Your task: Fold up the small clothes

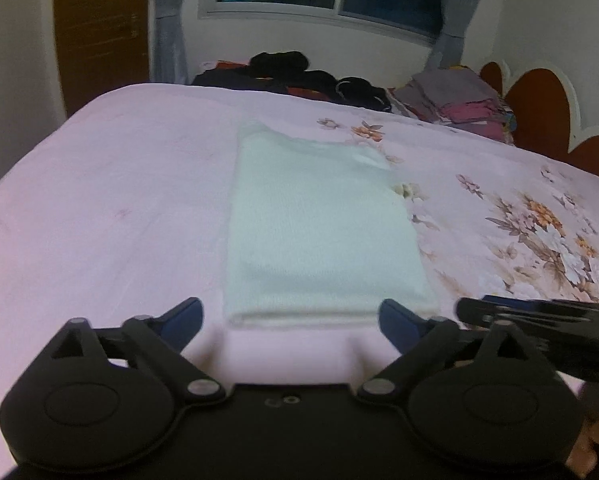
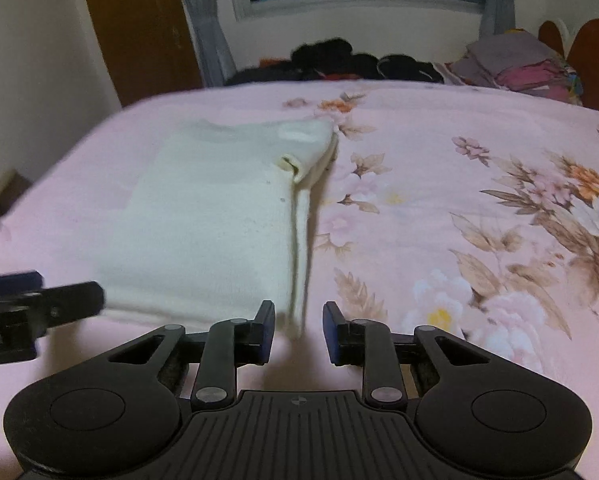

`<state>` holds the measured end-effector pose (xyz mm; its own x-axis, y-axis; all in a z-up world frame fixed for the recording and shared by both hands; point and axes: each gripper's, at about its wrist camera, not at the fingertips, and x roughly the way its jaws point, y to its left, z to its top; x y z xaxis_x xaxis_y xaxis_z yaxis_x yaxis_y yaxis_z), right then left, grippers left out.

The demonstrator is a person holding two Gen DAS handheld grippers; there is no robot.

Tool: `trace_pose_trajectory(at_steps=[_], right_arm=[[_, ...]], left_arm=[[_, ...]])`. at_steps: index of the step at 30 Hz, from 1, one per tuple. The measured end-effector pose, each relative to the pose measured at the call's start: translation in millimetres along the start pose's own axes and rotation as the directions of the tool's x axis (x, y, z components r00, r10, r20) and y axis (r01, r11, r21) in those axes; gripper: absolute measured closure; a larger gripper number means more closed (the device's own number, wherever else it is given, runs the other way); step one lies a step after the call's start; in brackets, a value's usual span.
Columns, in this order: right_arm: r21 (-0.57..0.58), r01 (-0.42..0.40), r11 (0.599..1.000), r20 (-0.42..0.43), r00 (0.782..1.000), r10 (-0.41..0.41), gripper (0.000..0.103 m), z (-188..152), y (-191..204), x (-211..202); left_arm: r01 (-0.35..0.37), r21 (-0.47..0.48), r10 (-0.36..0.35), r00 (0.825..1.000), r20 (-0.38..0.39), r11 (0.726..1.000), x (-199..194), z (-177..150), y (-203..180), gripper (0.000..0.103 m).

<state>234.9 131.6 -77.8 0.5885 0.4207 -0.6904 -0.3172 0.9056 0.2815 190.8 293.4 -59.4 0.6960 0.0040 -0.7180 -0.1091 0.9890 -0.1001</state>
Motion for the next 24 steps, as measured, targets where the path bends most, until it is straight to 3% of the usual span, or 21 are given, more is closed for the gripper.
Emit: trace_pose_trajectory(at_steps=[2, 3, 4, 6, 11, 13, 15, 19, 24], right_arm=[[-0.011, -0.023, 1.000, 0.017, 1.000, 0.023, 0.075, -9.1, -0.2, -27.9], [-0.020, -0.034, 0.999, 0.027, 0.999, 0.034, 0.068, -14.5, -1.4, -43.4], [-0.029, -0.037, 0.999, 0.040, 0.998, 0.038, 0.052, -18.6, -0.2, -57.8], [-0.050, -0.038, 0.998, 0.080, 0.996, 0.042, 0.036, -28.1, 0.1, -90.1], [-0.072, -0.063, 0.995, 0.135, 0.988, 0.072, 0.032, -45.2, 4.0, -160.3], [-0.068, -0.070, 0.995, 0.147, 0.986, 0.080, 0.018, -50.8, 7.6, -183.9], [-0.074, -0.075, 0.994, 0.177, 0.980, 0.087, 0.014, -56.0, 12.5, -209.0], [-0.075, -0.078, 0.994, 0.224, 0.970, 0.093, 0.000, -61.9, 19.6, -250.4], [-0.076, -0.043, 0.996, 0.260, 0.964, 0.061, 0.000, -65.2, 32.0, -282.1]], left_arm=[[-0.019, -0.007, 0.019, 1.000, 0.011, 1.000, -21.0, -7.7, -5.5, 0.000], [-0.030, -0.008, 0.030, 0.999, 0.018, 1.000, -33.0, -12.6, -8.7, 0.000], [-0.039, -0.008, 0.039, 0.999, 0.018, 0.999, -42.5, -16.3, -11.6, 0.000], [-0.063, -0.004, 0.063, 0.998, 0.014, 0.998, -65.6, -24.9, -19.2, 0.000], [-0.107, 0.037, 0.104, 0.992, 0.066, 0.994, -127.5, -41.4, -39.2, 0.000], [-0.117, 0.044, 0.111, 0.988, 0.107, 0.992, -154.2, -48.1, -45.3, 0.000], [-0.128, 0.040, 0.121, 0.982, 0.146, 0.991, -178.8, -53.2, -49.9, 0.000], [-0.096, -0.061, 0.105, 0.978, 0.180, 0.994, -217.7, -59.4, -48.7, 0.000], [-0.148, -0.120, 0.168, 0.969, 0.181, 0.982, -241.5, -60.0, -50.6, 0.000]])
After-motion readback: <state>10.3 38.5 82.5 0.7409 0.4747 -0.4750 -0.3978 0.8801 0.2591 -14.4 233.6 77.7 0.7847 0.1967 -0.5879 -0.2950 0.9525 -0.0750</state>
